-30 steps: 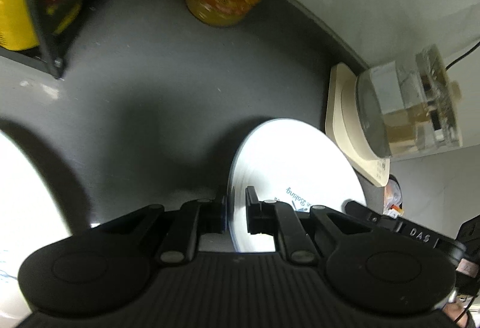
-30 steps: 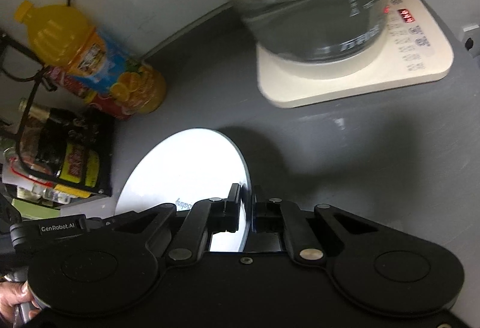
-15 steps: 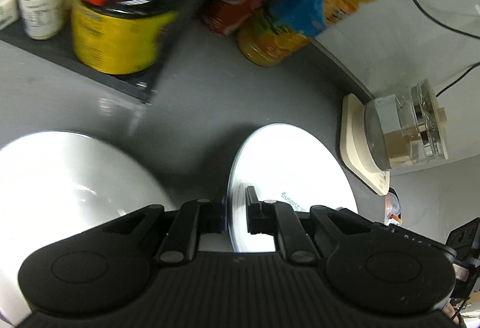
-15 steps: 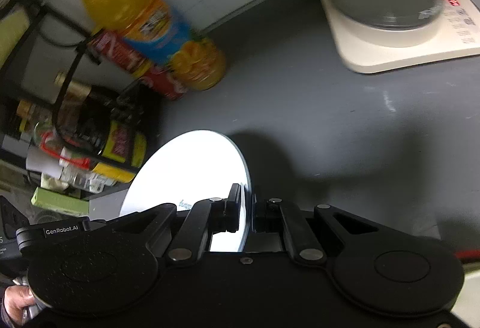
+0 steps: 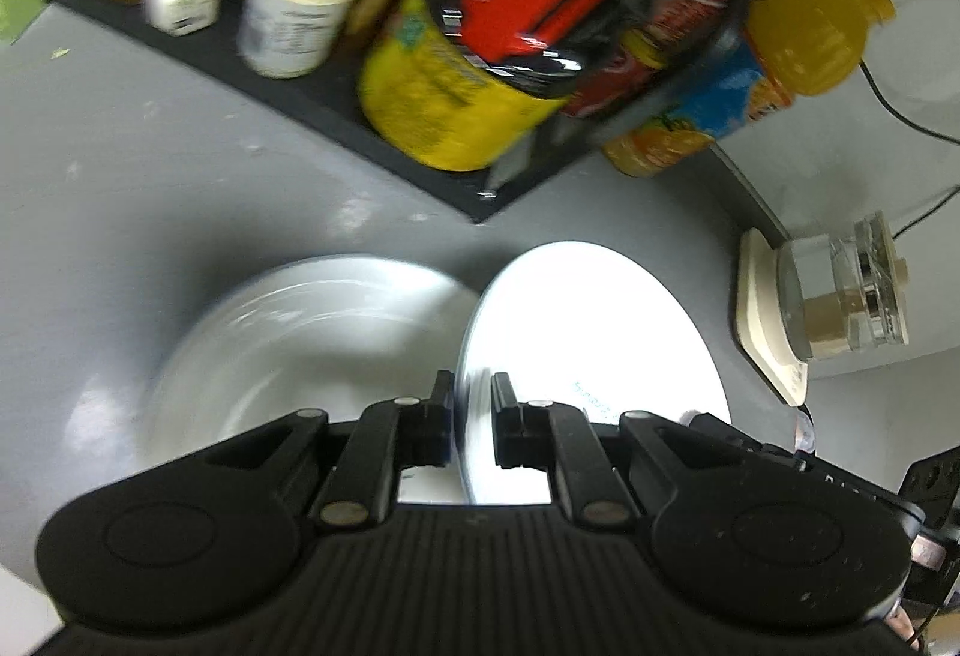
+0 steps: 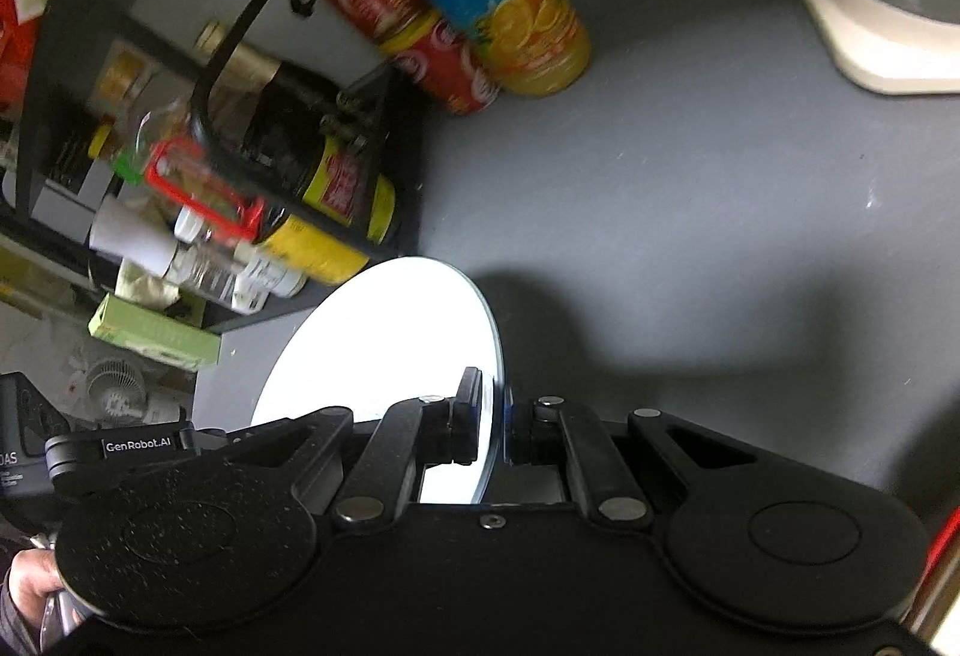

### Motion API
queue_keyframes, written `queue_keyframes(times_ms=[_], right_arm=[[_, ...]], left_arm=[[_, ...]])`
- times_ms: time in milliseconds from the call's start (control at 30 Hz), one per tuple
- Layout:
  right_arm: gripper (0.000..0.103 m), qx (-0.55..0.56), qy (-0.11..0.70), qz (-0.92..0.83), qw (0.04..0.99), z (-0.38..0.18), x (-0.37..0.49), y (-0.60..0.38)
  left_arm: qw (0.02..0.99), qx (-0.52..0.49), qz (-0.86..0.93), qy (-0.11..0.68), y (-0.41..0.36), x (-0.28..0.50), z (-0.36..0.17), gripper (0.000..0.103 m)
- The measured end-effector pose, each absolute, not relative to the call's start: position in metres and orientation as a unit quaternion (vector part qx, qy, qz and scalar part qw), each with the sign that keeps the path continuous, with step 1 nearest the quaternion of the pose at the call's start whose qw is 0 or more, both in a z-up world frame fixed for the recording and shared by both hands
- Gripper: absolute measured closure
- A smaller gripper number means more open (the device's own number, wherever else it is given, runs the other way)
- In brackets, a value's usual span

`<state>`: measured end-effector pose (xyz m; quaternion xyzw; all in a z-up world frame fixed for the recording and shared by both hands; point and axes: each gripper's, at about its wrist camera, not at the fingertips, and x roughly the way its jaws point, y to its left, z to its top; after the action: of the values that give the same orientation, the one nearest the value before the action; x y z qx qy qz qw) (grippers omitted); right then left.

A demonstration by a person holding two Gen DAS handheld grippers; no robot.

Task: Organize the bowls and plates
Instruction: 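Lift the 'BAKERY' plate and lower it onto the 'Sweet' plate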

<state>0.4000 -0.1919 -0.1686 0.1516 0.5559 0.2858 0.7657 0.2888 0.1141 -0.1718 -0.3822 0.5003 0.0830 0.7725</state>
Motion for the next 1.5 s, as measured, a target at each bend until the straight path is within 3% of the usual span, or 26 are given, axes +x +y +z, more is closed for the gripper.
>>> queue_keyframes(times_ms=[633, 1033, 1367, 1500], right_arm=[[0.095, 0.095, 0.567, 0.306, 0.759, -0.174, 0.363, -0.164], [0.097, 0.063, 0.570, 0.309, 0.759, -0.177, 0.356, -0.154], [0.098, 0.057, 0.561, 0.304, 0.768, -0.177, 0.354, -0.154], [0.098, 0.062, 0.561, 0.303, 0.768, -0.177, 0.354, -0.155]], left_arm=[[0.760, -0.379, 0.105, 0.518, 0.140, 0.244, -0.196, 0.093], [0.750, -0.365, 0.126, 0.537, 0.134, 0.239, -0.212, 0.088], [0.746, -0.348, 0.131, 0.552, 0.138, 0.243, -0.203, 0.087], [0.754, -0.335, 0.125, 0.551, 0.140, 0.244, -0.189, 0.081]])
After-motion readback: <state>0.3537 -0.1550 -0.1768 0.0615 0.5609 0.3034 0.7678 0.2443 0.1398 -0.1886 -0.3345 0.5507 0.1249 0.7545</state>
